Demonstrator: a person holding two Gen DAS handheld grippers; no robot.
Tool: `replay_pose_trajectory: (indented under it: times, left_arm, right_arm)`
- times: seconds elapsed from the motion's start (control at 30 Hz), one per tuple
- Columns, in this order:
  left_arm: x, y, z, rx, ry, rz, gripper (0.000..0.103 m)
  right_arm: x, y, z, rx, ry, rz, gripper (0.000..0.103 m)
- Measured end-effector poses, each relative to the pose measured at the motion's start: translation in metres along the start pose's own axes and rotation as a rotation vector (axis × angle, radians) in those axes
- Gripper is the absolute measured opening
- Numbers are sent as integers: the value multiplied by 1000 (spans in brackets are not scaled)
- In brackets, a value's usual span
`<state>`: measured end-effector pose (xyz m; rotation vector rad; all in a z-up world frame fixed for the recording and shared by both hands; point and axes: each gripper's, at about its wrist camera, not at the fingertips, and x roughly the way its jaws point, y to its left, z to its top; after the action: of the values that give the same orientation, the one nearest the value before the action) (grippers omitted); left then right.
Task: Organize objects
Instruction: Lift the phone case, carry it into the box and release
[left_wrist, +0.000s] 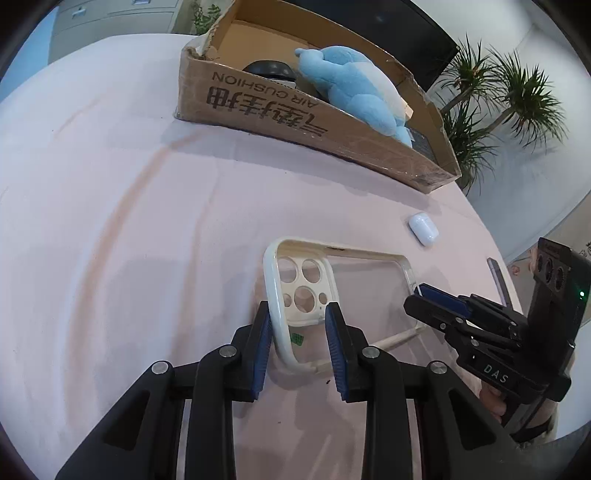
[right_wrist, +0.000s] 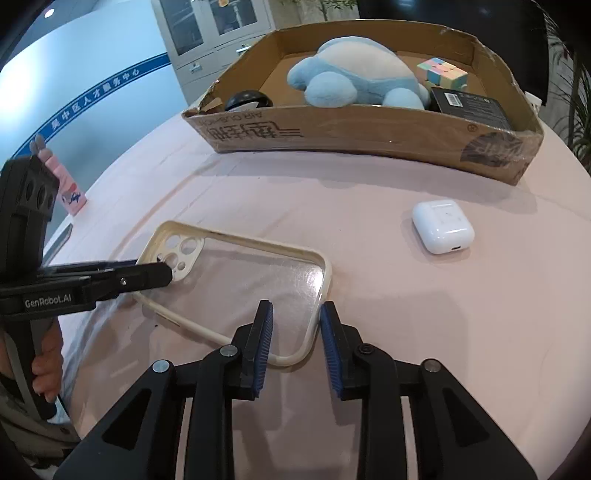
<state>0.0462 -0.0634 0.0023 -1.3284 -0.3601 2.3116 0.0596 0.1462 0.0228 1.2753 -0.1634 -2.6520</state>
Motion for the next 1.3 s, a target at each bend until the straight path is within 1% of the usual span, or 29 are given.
replay_pose_trajectory:
  times: [0.1, 0.13, 0.17, 0.2, 0.37, 0.5, 0.6, 0.73, 0.87, 1.07, 1.3]
  left_arm:
    - [-1, 0, -2, 8, -11, 1, 26]
    - [-2, 0, -3, 11, -16, 6, 26]
    - [-2, 0, -4, 14, -23, 10, 26]
    - [-3, 1, -5, 14, -26, 9, 26]
    - [-6, 6, -6, -1, -37, 4, 25]
    - [-10, 9, -6, -4, -46, 12, 25]
    - [-15, 10, -4, 6, -68, 31, 25]
    - [-23, 12, 3, -10, -96, 33, 25]
    - [-35, 10, 10, -4, -130, 44, 25]
    - [-50, 13, 24, -12, -178, 30, 25]
    - [-67, 7, 45, 25, -234, 34, 25]
  right_arm:
    - [1, -2, 1, 17, -8, -10, 24]
    - [1, 0, 1, 11, -8, -26, 19]
    - [2, 1, 1, 5, -9, -50, 11]
    - [2, 2, 2, -2, -11, -65, 11]
    - [2, 1, 2, -5, -6, -41, 7]
    - [2, 2, 1, 9, -13, -16, 7]
    - [1, 6, 1, 14, -29, 0, 7]
    - [-6, 13, 7, 2, -72, 8, 7]
    - [-12, 18, 15, -4, -106, 17, 7]
    - [-22, 29, 31, -41, -144, 9, 7]
    - [-30, 32, 51, -52, -193, -3, 7]
